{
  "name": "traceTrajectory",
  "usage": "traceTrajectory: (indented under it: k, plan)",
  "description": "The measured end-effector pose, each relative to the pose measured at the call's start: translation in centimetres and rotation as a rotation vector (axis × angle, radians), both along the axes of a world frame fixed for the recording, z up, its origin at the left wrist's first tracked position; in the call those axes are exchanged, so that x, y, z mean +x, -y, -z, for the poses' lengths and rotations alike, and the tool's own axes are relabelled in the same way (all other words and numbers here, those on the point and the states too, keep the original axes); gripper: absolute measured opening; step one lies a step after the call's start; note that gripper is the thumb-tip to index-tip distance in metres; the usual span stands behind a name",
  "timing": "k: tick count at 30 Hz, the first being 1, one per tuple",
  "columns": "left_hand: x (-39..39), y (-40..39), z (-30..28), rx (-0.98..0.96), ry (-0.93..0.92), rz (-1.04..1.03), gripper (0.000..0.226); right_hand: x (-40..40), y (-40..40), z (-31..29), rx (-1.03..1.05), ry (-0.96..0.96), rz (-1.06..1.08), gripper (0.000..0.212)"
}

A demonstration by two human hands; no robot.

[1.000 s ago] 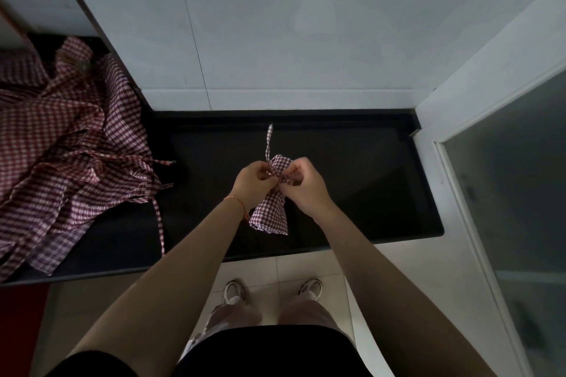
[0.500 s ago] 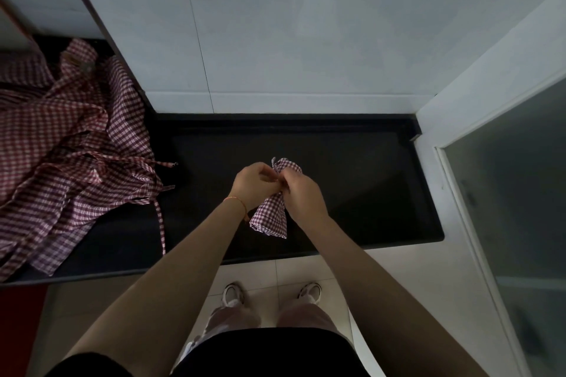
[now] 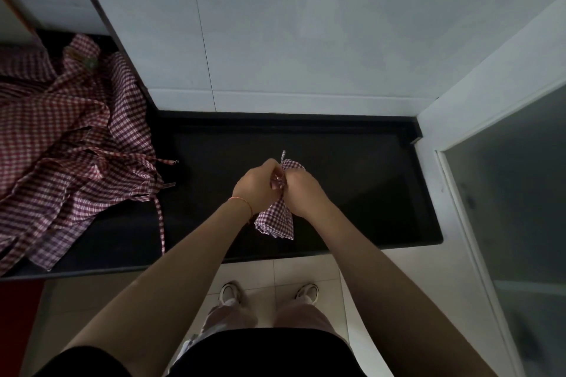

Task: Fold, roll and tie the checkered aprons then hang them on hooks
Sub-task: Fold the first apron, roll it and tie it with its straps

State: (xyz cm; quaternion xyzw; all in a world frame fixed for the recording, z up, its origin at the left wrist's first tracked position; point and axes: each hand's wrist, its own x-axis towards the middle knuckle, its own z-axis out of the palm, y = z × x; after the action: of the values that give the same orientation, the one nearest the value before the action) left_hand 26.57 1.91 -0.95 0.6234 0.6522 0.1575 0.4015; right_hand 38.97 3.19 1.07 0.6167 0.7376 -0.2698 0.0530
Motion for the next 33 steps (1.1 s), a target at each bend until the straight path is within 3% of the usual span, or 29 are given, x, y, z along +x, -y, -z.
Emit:
traceTrajectory:
  k: [5,8,11,15,19,23,26,33]
  plan:
    - [-0.4,0.5,0.7,-0.066,-0.002,-0.066,0.005,1.2,-1.1,-0.7,-0.206,-0.111,0.126,0.019]
    - [-0.5,1.0,1.0,-0.036,0.074,-0.054,0.017,1.5,-1.1,-0.6,-0.223,-0.195,0.203,0.019]
    - [-0.1,0.8,0.9,-0.02,-0.033,0.012,0.026,1.4,-1.0,0.0,-0.342,-0.28,0.302,0.018]
    - [0.1,1.1,0.7,0.211,-0.349,0.012,0.022,1.6,-0.8,-0.6,-0.519,-0.368,0.446,0.018]
    - [0.4,1.8,1.0,0.396,-0.232,-0.06,0.004,1.6,-1.2,-1.0,-0.65,-0.578,0.784,0.02]
    - [0.4,1.4,0.8,0.328,-0.153,0.005,0.007,1.4,-1.0,-0.7,-0.671,-0.667,0.941,0.012]
    - [0.3,1.3,0.8,0.303,-0.145,-0.013,0.009,1.4,-0.7,-0.6,-0.664,-0.705,0.961,0.018]
    - [0.2,0.6,0.5,-0.018,0.074,-0.059,0.006,2.7,0.3,-1.6,-0.672,-0.898,0.905,0.022]
